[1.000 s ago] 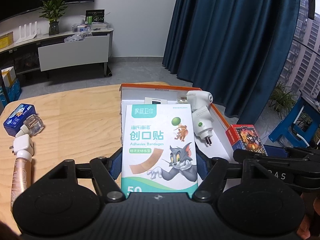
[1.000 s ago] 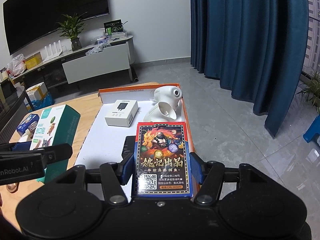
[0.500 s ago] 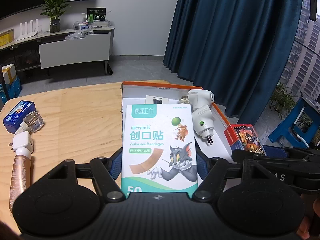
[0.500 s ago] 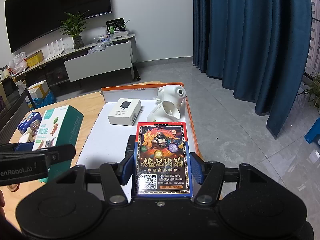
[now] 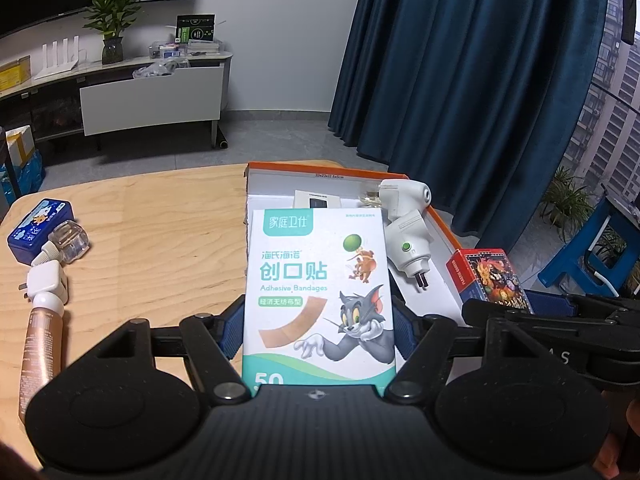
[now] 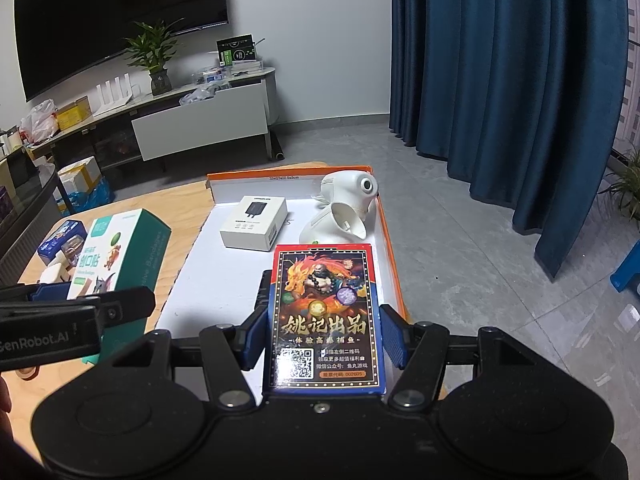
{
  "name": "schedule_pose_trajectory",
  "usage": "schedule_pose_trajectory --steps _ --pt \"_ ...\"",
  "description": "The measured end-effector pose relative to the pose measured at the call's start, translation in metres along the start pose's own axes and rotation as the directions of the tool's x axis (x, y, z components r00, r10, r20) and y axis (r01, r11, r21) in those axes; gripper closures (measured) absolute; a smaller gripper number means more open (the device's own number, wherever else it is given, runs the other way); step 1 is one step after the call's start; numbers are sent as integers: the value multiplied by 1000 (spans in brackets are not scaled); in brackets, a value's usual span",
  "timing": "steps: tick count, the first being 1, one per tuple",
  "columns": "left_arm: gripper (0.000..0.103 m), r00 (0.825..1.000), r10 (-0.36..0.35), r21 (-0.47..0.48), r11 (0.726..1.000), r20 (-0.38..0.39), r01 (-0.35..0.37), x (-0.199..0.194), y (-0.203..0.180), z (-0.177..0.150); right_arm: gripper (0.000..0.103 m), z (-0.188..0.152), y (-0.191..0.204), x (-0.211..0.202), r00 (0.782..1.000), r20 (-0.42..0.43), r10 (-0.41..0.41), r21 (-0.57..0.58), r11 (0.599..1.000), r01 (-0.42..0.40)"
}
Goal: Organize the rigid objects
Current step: 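Carry the bandage box with left gripper while right gripper carries the card box over the lid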
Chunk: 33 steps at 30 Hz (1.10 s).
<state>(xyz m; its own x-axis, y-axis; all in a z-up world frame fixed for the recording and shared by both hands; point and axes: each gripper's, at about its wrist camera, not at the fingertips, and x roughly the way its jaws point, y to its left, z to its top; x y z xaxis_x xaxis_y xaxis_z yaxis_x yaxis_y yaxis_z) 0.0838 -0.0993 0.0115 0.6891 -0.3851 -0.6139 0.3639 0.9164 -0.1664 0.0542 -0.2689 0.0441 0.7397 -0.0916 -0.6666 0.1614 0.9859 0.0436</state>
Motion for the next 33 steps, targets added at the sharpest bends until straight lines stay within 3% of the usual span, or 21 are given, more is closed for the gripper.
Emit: schedule_pose_trajectory --steps 33 --pt "32 1000 -1 -5 1000 -7 1 2 2 -1 33 0 2 0 1000 -6 0 -3 1000 -1"
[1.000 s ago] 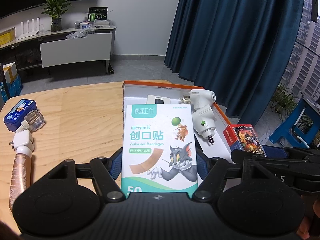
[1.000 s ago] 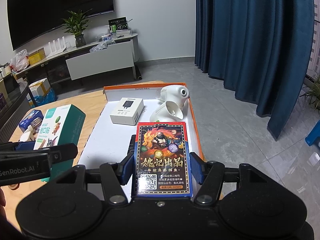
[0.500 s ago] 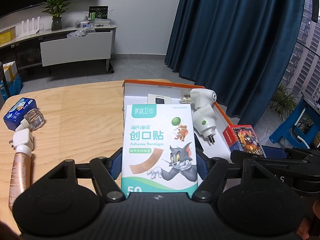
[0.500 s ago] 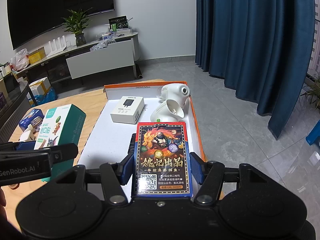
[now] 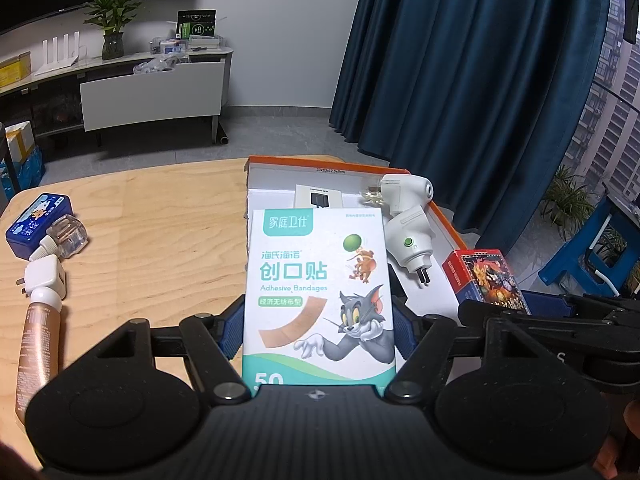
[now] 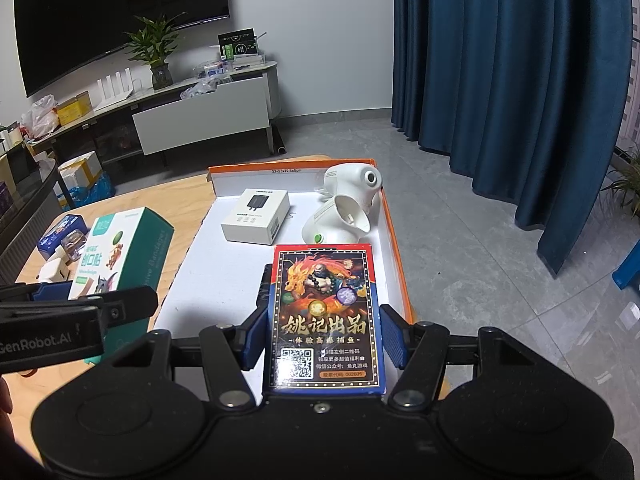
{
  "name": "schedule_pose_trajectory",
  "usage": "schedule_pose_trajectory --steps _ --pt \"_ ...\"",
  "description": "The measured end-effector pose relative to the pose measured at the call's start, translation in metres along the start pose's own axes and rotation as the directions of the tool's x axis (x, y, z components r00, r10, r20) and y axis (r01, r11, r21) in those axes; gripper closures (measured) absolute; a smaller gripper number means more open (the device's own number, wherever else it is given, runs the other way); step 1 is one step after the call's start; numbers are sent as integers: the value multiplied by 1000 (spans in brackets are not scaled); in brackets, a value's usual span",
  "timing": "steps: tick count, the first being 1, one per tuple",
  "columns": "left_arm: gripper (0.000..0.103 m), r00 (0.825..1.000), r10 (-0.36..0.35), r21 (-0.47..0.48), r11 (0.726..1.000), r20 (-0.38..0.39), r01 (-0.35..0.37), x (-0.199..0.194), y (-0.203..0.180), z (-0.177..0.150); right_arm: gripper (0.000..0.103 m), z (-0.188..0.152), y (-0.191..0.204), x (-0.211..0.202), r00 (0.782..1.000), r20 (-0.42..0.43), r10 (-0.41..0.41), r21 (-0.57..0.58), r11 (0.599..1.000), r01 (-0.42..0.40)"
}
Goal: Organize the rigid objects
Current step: 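Carry the bandage box with left gripper while right gripper carries the card box over the lid, then lower and release the bandage box into the lid with left gripper while right gripper releases the card box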
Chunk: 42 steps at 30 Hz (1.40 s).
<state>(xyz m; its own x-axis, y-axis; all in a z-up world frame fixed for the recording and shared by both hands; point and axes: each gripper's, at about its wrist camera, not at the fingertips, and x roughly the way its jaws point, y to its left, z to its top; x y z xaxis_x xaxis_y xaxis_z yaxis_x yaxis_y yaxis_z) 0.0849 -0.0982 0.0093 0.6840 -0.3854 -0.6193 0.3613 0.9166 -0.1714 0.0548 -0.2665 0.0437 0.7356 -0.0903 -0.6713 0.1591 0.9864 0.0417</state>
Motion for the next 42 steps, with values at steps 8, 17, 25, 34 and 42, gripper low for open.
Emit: schedule_pose_trajectory --steps 8,17,25,34,42 --pt "32 1000 0 2 1000 -3 0 1 0 0 33 -3 0 3 1000 -11 0 -2 1000 0" --pt "32 1000 2 4 1000 -13 -2 5 0 1 32 0 0 7 1000 -27 4 -7 1000 -4" --pt "32 1000 3 7 1000 -21 -3 6 -1 2 32 5 0 12 999 -44 9 -11 1000 -10" --pt "32 999 6 9 1000 -34 -6 9 -1 2 32 7 1 17 998 -56 15 -13 1000 -16" --pt "32 999 6 13 1000 -48 -5 13 -2 2 32 7 -1 22 997 -71 20 -8 1000 -21"
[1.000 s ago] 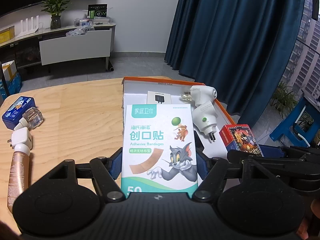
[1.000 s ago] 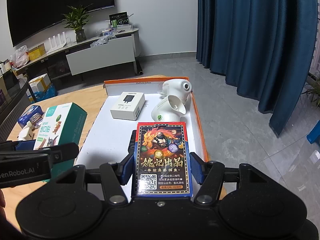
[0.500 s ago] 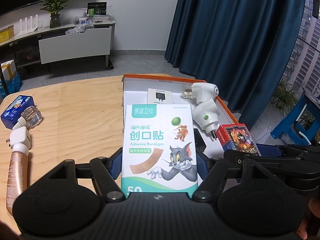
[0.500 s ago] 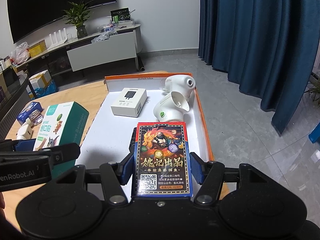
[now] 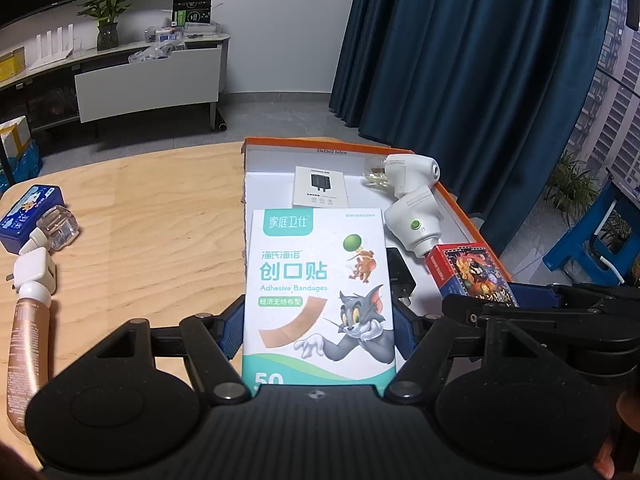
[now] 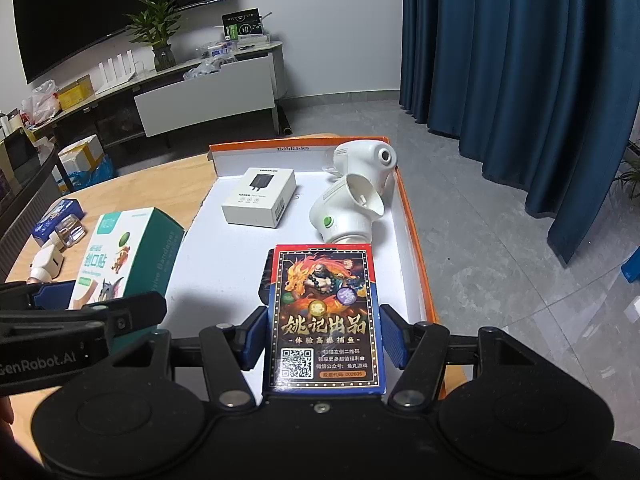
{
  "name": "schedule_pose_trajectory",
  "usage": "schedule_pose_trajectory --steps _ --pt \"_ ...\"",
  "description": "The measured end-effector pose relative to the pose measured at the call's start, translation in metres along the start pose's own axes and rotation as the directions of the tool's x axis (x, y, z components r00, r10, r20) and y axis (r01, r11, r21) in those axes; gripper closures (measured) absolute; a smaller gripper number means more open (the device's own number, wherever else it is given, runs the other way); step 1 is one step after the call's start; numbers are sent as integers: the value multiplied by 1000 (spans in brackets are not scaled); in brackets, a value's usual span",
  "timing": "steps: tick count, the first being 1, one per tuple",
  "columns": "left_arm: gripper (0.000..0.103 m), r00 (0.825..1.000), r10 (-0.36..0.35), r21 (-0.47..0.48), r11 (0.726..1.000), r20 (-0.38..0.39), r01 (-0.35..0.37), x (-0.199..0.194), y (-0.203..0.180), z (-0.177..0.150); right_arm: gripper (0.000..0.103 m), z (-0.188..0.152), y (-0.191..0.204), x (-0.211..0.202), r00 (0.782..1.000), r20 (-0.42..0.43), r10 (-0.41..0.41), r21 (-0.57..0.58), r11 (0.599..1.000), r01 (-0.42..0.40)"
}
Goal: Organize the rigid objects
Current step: 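Lower and release the bandage box into the lid with left gripper while right gripper releases the card box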
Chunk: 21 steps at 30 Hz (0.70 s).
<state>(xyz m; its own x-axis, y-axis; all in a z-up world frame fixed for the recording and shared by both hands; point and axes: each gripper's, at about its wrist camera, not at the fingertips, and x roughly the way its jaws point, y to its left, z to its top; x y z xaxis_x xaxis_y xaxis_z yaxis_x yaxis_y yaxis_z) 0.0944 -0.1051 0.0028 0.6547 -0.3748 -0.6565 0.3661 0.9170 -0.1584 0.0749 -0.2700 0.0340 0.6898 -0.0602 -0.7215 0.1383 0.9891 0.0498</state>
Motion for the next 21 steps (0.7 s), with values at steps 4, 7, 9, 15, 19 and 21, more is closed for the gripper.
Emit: schedule_pose_trajectory --steps 4,7,9,15,19,21 --pt "32 1000 0 6 1000 -5 0 2 -1 0 32 0 0 1 1000 -1 -2 1 1000 2" --pt "32 1000 3 10 1000 -11 -3 4 -1 0 32 0 -1 3 1000 -5 -2 2 1000 2" --pt "32 1000 5 13 1000 -15 -5 5 -1 0 32 0 0 5 1000 -8 -3 2 1000 3" --pt "32 1000 9 24 1000 -29 -8 10 -4 1 32 0 -2 10 1000 -16 -7 6 1000 7" --pt "32 999 11 29 1000 -46 -9 14 -4 0 32 0 -5 13 1000 -21 -10 12 1000 10" --pt "32 998 9 29 1000 -56 -7 17 -5 0 32 0 -6 15 1000 -25 -13 15 1000 14"
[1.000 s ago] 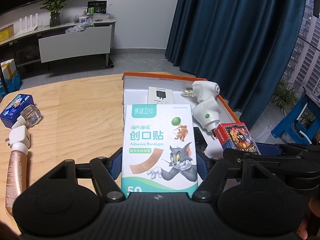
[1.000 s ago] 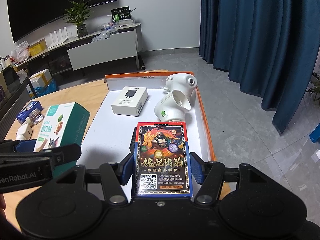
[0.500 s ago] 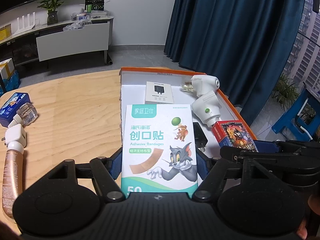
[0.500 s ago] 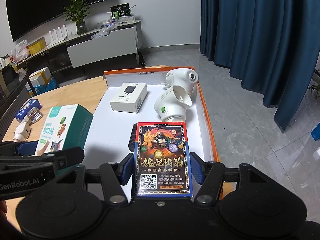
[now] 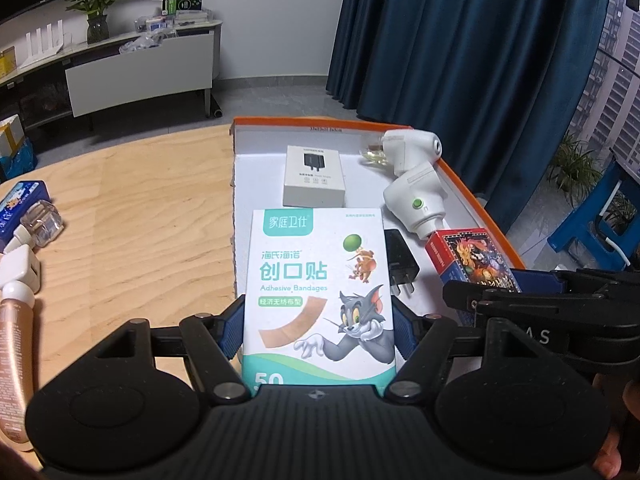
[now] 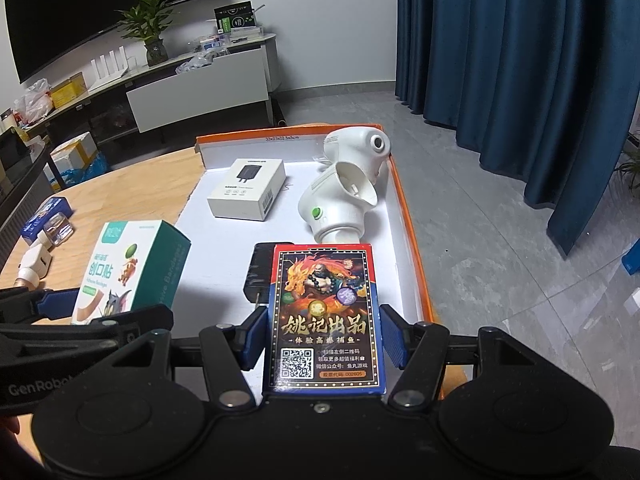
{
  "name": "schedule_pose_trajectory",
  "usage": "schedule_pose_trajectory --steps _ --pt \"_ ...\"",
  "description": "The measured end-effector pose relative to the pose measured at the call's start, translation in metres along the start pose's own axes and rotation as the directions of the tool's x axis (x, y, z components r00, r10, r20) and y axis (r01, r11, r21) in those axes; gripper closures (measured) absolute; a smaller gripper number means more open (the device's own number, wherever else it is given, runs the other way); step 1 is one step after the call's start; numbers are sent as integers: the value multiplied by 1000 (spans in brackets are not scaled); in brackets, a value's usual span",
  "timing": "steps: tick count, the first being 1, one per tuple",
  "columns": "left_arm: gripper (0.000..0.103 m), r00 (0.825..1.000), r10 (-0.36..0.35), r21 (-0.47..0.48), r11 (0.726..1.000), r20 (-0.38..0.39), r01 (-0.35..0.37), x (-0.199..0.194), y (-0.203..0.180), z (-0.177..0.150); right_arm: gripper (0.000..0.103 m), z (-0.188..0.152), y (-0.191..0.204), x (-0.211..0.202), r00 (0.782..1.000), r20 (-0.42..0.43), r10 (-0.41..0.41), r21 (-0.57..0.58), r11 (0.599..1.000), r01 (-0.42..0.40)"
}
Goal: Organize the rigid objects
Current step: 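Lower and release the bandage box into the lid with left gripper while right gripper releases the card box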
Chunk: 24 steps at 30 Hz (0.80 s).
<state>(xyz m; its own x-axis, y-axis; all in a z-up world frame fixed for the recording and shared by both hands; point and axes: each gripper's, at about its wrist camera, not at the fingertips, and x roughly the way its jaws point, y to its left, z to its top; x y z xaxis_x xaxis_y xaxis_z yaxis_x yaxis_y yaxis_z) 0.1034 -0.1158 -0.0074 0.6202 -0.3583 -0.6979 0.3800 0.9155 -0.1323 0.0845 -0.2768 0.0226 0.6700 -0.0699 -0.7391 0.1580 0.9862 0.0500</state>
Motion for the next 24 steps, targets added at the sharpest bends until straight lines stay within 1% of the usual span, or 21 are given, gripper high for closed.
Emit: schedule_pose_trajectory --steps 9,21,24 --pt "32 1000 -5 19 1000 -20 5 5 -5 1 32 1 -7 5 1000 -4 -15 18 1000 15" --pt "32 999 -5 20 1000 -43 6 12 -8 3 32 2 -9 9 1000 -7 -23 22 999 23" --pt "32 998 -19 13 1000 -57 20 16 -8 2 32 1 -10 11 999 -13 -33 16 999 33"
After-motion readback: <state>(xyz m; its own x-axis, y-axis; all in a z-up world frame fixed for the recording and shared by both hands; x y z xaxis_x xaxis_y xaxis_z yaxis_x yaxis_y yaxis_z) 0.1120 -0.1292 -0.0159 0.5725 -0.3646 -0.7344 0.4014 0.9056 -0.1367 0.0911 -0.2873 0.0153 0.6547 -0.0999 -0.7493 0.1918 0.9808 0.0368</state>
